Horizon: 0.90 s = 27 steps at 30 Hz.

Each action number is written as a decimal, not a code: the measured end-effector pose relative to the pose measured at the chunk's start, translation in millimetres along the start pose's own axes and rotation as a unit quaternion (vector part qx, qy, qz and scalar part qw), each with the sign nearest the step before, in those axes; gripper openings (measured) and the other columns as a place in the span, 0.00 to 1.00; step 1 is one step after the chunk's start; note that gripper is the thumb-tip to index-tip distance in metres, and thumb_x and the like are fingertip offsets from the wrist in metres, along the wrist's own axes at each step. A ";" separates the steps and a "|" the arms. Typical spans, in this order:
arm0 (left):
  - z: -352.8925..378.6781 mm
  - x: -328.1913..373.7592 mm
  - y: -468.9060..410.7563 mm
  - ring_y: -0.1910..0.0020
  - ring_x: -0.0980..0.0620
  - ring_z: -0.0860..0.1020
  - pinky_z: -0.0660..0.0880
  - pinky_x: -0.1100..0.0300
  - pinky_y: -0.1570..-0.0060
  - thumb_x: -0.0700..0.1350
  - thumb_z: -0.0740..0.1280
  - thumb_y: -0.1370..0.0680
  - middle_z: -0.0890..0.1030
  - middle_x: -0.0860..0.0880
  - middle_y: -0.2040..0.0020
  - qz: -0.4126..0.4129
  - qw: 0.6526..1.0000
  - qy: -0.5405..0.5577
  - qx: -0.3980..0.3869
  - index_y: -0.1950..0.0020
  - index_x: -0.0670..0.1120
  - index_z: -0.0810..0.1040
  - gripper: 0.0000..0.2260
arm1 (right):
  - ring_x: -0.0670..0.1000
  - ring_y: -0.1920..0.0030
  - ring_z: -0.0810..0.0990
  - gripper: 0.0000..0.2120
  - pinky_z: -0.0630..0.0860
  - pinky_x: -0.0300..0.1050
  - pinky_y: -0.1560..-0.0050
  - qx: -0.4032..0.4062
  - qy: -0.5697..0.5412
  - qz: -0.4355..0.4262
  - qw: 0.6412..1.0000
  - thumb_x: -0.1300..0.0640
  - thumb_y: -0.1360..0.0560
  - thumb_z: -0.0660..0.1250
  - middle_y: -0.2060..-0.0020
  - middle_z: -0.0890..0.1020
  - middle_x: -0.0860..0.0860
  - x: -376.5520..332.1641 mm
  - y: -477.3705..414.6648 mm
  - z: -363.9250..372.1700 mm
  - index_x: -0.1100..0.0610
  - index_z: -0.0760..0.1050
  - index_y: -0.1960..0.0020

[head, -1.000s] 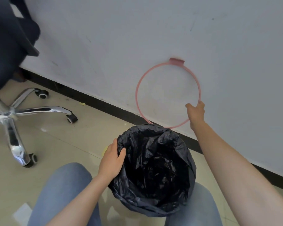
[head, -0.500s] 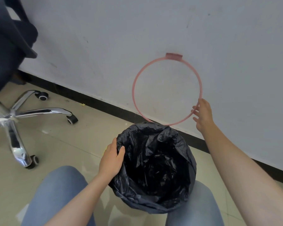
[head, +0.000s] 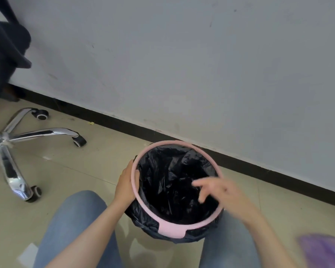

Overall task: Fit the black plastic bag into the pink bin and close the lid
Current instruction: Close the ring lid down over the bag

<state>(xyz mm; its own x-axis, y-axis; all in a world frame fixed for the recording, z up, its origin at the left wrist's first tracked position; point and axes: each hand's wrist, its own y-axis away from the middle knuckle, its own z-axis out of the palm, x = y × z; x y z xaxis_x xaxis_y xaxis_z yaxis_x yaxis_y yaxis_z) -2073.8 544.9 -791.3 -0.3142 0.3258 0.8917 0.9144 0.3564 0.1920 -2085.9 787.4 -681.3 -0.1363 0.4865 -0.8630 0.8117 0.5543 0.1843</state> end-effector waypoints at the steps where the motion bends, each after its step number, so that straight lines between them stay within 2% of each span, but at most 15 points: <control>1: -2.0 2.7 1.5 0.52 0.57 0.76 0.74 0.59 0.52 0.43 0.56 0.20 0.78 0.55 0.52 -0.015 0.999 0.046 -0.005 0.45 0.53 0.73 0.09 | 0.37 0.53 0.78 0.26 0.72 0.35 0.44 -0.048 0.056 0.010 0.997 0.30 0.37 0.58 0.61 0.82 0.35 1.9 7.3 13.9 0.44 0.78 0.48; 2: -4.5 5.7 2.6 0.54 0.59 0.75 0.72 0.63 0.54 0.43 0.56 0.20 0.78 0.56 0.52 -0.039 0.994 0.098 -0.004 0.47 0.54 0.74 0.09 | 0.37 0.48 0.75 0.25 0.71 0.38 0.41 -0.077 0.130 0.006 0.988 0.33 0.37 0.56 0.55 0.79 0.35 6.7 13.5 29.0 0.41 0.75 0.44; 3: -6.7 6.0 2.1 0.53 0.56 0.76 0.72 0.62 0.54 0.43 0.55 0.20 0.79 0.53 0.50 -0.075 0.986 0.147 0.005 0.47 0.52 0.76 0.11 | 0.39 0.43 0.71 0.27 0.67 0.38 0.38 -0.099 0.203 -0.013 0.974 0.35 0.35 0.55 0.47 0.75 0.37 10.6 18.7 42.7 0.42 0.71 0.39; 4: -8.6 4.1 0.9 0.49 0.51 0.77 0.73 0.58 0.49 0.44 0.55 0.21 0.80 0.48 0.45 -0.109 0.976 0.189 0.019 0.44 0.49 0.77 0.12 | 0.42 0.39 0.68 0.29 0.65 0.39 0.36 -0.104 0.279 -0.035 0.954 0.35 0.34 0.56 0.41 0.73 0.40 15.6 22.7 55.8 0.44 0.67 0.35; 6: -13.2 -0.7 -2.5 0.39 0.45 0.74 0.69 0.49 0.35 0.47 0.55 0.21 0.76 0.44 0.36 -0.162 0.960 0.224 0.037 0.35 0.46 0.72 0.17 | 0.47 0.39 0.71 0.31 0.68 0.45 0.37 -0.090 0.367 -0.070 0.923 0.35 0.32 0.56 0.40 0.74 0.46 25.5 27.5 76.1 0.49 0.66 0.34; 7: -14.7 -2.4 -3.7 0.37 0.45 0.73 0.66 0.47 0.33 0.48 0.55 0.21 0.75 0.44 0.35 -0.171 0.957 0.231 0.038 0.34 0.45 0.71 0.18 | 0.48 0.43 0.75 0.30 0.72 0.46 0.39 -0.095 0.389 -0.069 0.914 0.35 0.32 0.55 0.43 0.78 0.46 31.5 28.9 83.6 0.50 0.66 0.35; 9: -15.6 -3.5 -5.3 0.36 0.44 0.72 0.66 0.47 0.33 0.50 0.55 0.22 0.75 0.44 0.35 -0.178 0.955 0.236 0.034 0.35 0.44 0.72 0.19 | 0.43 0.58 0.79 0.27 0.77 0.39 0.50 -0.058 0.435 -0.074 0.896 0.35 0.35 0.53 0.58 0.82 0.39 43.6 27.5 95.1 0.46 0.69 0.42; 11: -16.0 -4.2 -5.2 0.36 0.44 0.73 0.66 0.46 0.32 0.51 0.55 0.22 0.76 0.44 0.35 -0.176 0.958 0.225 0.024 0.35 0.45 0.72 0.19 | 0.41 0.68 0.77 0.21 0.68 0.36 0.55 -0.032 0.439 -0.076 0.895 0.35 0.38 0.53 0.69 0.80 0.38 47.7 23.2 101.8 0.43 0.70 0.50; 14: -15.6 -3.1 -4.7 0.35 0.45 0.72 0.65 0.45 0.30 0.52 0.53 0.22 0.74 0.45 0.33 -0.162 0.967 0.196 0.029 0.34 0.47 0.71 0.20 | 0.42 0.71 0.76 0.15 0.61 0.41 0.59 -0.019 0.447 -0.103 0.888 0.40 0.38 0.55 0.73 0.77 0.40 60.8 20.9 110.8 0.43 0.70 0.56; 18: -12.8 3.7 5.6 0.30 0.46 0.66 0.60 0.51 0.28 0.48 0.49 0.19 0.68 0.44 0.29 -0.067 0.990 0.109 0.054 0.30 0.44 0.65 0.19 | 0.40 0.69 0.76 0.14 0.61 0.39 0.55 0.026 0.458 -0.125 0.880 0.39 0.36 0.55 0.71 0.78 0.38 69.5 14.0 107.8 0.42 0.69 0.54; 21: -11.1 3.8 11.7 0.31 0.44 0.64 0.59 0.51 0.31 0.48 0.51 0.20 0.69 0.43 0.31 0.033 0.994 -0.008 0.101 0.31 0.43 0.66 0.19 | 0.41 0.66 0.77 0.14 0.60 0.38 0.50 0.042 0.478 -0.130 0.868 0.40 0.34 0.54 0.69 0.79 0.38 70.3 -3.6 102.4 0.43 0.68 0.52; 23: -8.6 1.6 12.0 0.33 0.42 0.65 0.62 0.48 0.32 0.51 0.50 0.23 0.72 0.42 0.33 0.110 0.981 -0.124 0.097 0.34 0.42 0.70 0.22 | 0.42 0.66 0.77 0.14 0.60 0.39 0.51 0.051 0.475 -0.119 0.871 0.40 0.34 0.54 0.69 0.79 0.39 65.9 -24.4 96.7 0.43 0.69 0.52; 25: -1.9 -1.6 10.4 0.34 0.44 0.66 0.68 0.46 0.36 0.50 0.51 0.25 0.75 0.41 0.35 0.179 0.954 -0.231 0.072 0.36 0.42 0.73 0.23 | 0.45 0.65 0.78 0.14 0.60 0.41 0.52 0.061 0.475 -0.118 0.870 0.42 0.33 0.55 0.68 0.79 0.41 60.5 -50.0 86.3 0.45 0.70 0.51; 27: 5.5 -1.0 8.7 0.37 0.48 0.65 0.76 0.46 0.45 0.49 0.53 0.26 0.79 0.42 0.39 0.223 0.919 -0.323 0.034 0.40 0.43 0.76 0.21 | 0.52 0.57 0.79 0.14 0.62 0.45 0.46 0.039 0.473 -0.108 0.874 0.47 0.30 0.60 0.61 0.82 0.47 52.6 -73.5 73.4 0.49 0.72 0.46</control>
<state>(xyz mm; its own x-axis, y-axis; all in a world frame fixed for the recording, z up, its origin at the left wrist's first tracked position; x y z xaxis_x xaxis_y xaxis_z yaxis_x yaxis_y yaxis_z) -2066.9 552.4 -792.8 -0.0179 0.8967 0.4424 0.9778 0.1081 -0.1797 -2111.0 722.7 -774.8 -0.6697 0.7368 -0.0929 0.7400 0.6726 -0.0002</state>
